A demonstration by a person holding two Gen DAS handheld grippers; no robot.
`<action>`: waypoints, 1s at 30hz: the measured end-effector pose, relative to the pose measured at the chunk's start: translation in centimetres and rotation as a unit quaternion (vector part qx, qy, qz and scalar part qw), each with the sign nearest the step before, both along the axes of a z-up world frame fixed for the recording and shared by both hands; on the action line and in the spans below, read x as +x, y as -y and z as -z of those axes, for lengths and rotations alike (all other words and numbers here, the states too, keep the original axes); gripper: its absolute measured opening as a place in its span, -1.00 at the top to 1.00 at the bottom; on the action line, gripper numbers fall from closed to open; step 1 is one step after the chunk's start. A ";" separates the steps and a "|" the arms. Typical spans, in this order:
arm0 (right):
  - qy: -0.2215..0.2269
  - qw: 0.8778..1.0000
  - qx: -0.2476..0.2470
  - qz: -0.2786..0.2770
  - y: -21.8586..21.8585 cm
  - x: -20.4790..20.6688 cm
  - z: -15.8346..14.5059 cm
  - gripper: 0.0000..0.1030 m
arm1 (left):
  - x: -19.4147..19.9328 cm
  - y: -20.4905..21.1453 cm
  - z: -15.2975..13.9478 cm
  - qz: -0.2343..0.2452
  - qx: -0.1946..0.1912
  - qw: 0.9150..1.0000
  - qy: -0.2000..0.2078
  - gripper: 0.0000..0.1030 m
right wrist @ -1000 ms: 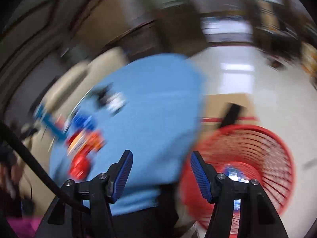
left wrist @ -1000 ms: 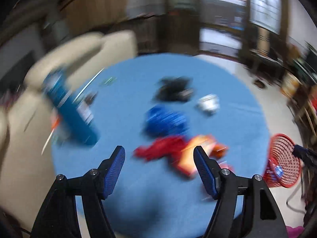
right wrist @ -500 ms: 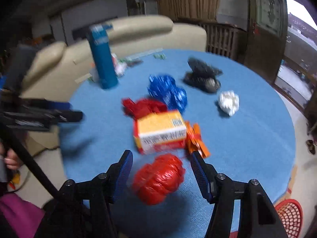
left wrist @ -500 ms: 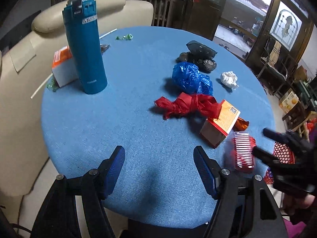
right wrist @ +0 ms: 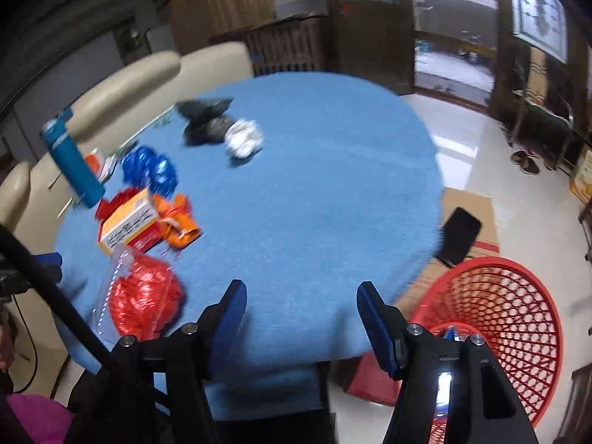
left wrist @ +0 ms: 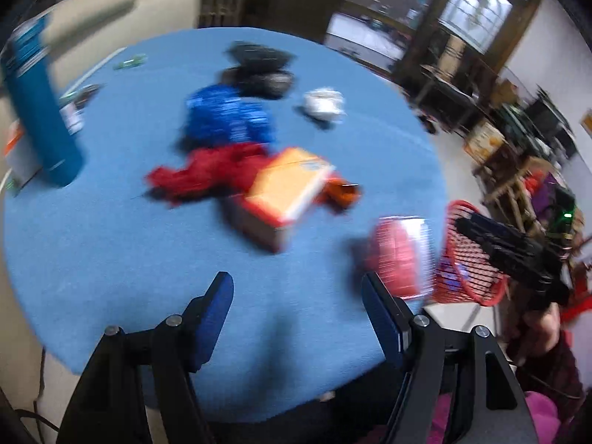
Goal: Collect trash
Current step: 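Grasp clear plastic tray with left gripper while right gripper reaches for red plastic bag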
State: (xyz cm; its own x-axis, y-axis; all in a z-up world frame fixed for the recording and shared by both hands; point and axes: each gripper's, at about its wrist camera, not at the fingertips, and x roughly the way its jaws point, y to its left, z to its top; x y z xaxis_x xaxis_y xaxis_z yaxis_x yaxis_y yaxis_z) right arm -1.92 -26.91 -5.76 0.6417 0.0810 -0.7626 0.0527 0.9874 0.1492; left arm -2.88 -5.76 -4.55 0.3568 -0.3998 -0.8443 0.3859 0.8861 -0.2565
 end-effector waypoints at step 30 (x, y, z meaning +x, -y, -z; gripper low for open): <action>-0.043 0.974 0.173 -0.142 -6.9 1.6 -1.1 -0.34 | 3.0 -0.7 -4.1 -0.060 0.053 0.991 0.103 -0.26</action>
